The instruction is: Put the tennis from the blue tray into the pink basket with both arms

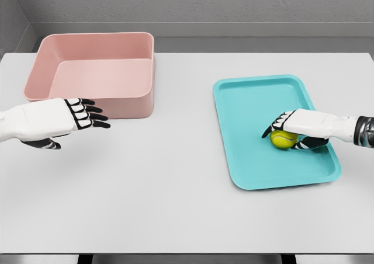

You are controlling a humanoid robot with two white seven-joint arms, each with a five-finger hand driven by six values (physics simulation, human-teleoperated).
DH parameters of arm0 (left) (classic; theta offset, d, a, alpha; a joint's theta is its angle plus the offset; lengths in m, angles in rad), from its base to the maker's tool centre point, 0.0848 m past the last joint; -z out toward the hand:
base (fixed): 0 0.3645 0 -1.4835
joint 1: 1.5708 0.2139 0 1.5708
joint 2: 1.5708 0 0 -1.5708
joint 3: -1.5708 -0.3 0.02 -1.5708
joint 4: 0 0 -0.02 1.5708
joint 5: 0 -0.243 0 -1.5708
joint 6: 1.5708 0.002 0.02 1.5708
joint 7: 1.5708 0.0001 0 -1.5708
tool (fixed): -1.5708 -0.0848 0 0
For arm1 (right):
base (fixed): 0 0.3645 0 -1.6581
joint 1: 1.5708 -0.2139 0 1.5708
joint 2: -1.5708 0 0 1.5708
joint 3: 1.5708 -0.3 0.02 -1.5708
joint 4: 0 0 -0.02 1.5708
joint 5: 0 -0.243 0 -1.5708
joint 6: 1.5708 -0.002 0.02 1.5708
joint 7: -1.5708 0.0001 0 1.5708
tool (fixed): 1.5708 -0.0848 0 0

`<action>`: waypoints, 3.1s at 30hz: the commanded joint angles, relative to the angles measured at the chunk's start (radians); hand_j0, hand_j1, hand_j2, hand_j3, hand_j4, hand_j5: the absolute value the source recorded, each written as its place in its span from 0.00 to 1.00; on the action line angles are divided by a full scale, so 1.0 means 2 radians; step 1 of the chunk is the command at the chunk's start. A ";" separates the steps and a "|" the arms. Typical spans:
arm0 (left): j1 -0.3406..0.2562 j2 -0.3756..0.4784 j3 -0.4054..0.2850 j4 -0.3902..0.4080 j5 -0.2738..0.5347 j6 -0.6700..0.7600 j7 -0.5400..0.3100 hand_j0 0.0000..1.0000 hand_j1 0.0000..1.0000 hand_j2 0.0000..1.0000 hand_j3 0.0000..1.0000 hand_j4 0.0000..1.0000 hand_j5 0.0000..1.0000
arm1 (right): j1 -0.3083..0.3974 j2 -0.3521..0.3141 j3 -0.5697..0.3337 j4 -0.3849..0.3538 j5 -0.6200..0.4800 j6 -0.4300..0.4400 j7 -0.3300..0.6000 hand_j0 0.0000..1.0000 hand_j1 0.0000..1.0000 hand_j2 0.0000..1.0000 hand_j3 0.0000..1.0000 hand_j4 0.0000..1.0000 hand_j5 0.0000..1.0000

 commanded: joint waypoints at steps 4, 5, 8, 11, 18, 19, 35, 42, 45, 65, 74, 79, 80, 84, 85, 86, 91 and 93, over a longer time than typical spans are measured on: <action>0.001 0.001 0.000 0.000 0.003 0.001 0.002 1.00 1.00 1.00 1.00 1.00 1.00 | 0.000 0.000 0.001 0.000 -0.001 0.000 0.000 0.64 0.64 0.64 0.64 0.64 0.64; 0.001 0.001 -0.001 0.000 0.003 0.001 0.002 1.00 1.00 1.00 1.00 1.00 1.00 | 0.000 0.000 0.001 0.000 -0.001 0.000 0.000 0.63 0.63 0.63 0.63 0.63 0.63; 0.001 0.001 -0.001 0.000 0.004 0.001 0.000 1.00 1.00 1.00 1.00 1.00 1.00 | 0.000 0.001 0.001 0.000 -0.001 0.000 0.000 0.59 0.59 0.59 0.59 0.59 0.59; 0.001 0.001 -0.001 0.000 0.003 0.001 -0.001 1.00 1.00 1.00 1.00 1.00 1.00 | 0.000 0.001 0.002 0.000 -0.001 0.000 -0.001 0.59 0.59 0.59 0.59 0.59 0.59; 0.001 0.001 -0.001 0.000 0.003 0.001 0.000 1.00 1.00 1.00 1.00 1.00 1.00 | -0.002 0.000 -0.001 -0.002 -0.001 0.000 -0.002 0.59 0.59 0.59 0.59 0.59 0.59; 0.001 0.001 -0.001 0.000 0.003 0.001 0.001 1.00 1.00 1.00 1.00 1.00 1.00 | -0.002 0.000 -0.002 -0.002 -0.001 0.000 -0.002 0.59 0.59 0.59 0.59 0.59 0.59; 0.001 -0.007 -0.009 0.000 0.004 0.001 0.003 1.00 1.00 1.00 1.00 1.00 1.00 | -0.019 -0.003 -0.014 -0.065 -0.002 0.000 -0.001 0.56 0.56 0.56 0.56 0.56 0.56; 0.000 -0.017 -0.011 0.000 0.004 0.001 0.003 1.00 1.00 1.00 1.00 1.00 1.00 | -0.019 -0.001 -0.015 -0.100 -0.002 0.000 -0.001 0.54 0.54 0.54 0.54 0.54 0.54; 0.000 -0.017 -0.011 0.000 0.004 0.001 0.003 1.00 1.00 1.00 1.00 1.00 1.00 | -0.019 0.000 -0.015 -0.113 -0.002 0.000 -0.001 0.54 0.54 0.54 0.54 0.54 0.54; -0.005 -0.049 -0.011 0.000 0.004 0.001 0.004 1.00 1.00 1.00 1.00 1.00 1.00 | -0.044 0.074 -0.012 -0.118 -0.002 0.000 0.000 0.54 0.54 0.54 0.54 0.54 0.54; -0.005 -0.049 -0.011 0.000 0.004 0.001 0.004 1.00 1.00 1.00 1.00 1.00 1.00 | -0.054 0.111 -0.007 -0.117 -0.003 0.000 0.022 0.54 0.54 0.54 0.54 0.54 0.54; -0.005 -0.051 -0.011 0.000 0.004 0.001 0.004 1.00 1.00 1.00 1.00 1.00 1.00 | -0.055 0.144 -0.006 -0.118 -0.002 0.000 0.044 0.54 0.54 0.54 0.54 0.54 0.54; -0.005 -0.051 -0.011 0.000 0.004 0.001 0.004 1.00 1.00 1.00 1.00 1.00 1.00 | -0.059 0.153 0.002 -0.117 -0.003 0.000 0.045 0.54 0.54 0.54 0.54 0.54 0.54; -0.005 -0.052 -0.011 0.000 0.004 0.001 0.004 1.00 1.00 1.00 1.00 1.00 1.00 | -0.064 0.170 0.012 -0.117 -0.002 0.000 0.051 0.54 0.54 0.54 0.54 0.54 0.54; -0.005 -0.052 -0.011 0.000 0.004 0.001 0.004 1.00 1.00 1.00 1.00 1.00 1.00 | -0.066 0.171 0.019 -0.117 -0.002 0.000 0.051 0.54 0.54 0.54 0.54 0.54 0.54; -0.005 -0.052 -0.011 0.000 0.004 0.001 0.004 1.00 1.00 1.00 1.00 1.00 1.00 | -0.069 0.176 0.020 -0.117 -0.002 0.000 0.051 0.54 0.54 0.54 0.54 0.54 0.54; -0.005 -0.052 -0.011 0.000 0.004 0.001 0.004 1.00 1.00 1.00 1.00 1.00 1.00 | -0.074 0.182 0.025 -0.117 -0.002 0.000 0.052 0.54 0.54 0.54 0.54 0.54 0.54; -0.005 -0.052 -0.011 0.000 0.004 0.001 0.004 1.00 1.00 1.00 1.00 1.00 1.00 | -0.075 0.188 0.026 -0.116 -0.002 0.000 0.052 0.54 0.54 0.54 0.54 0.54 0.54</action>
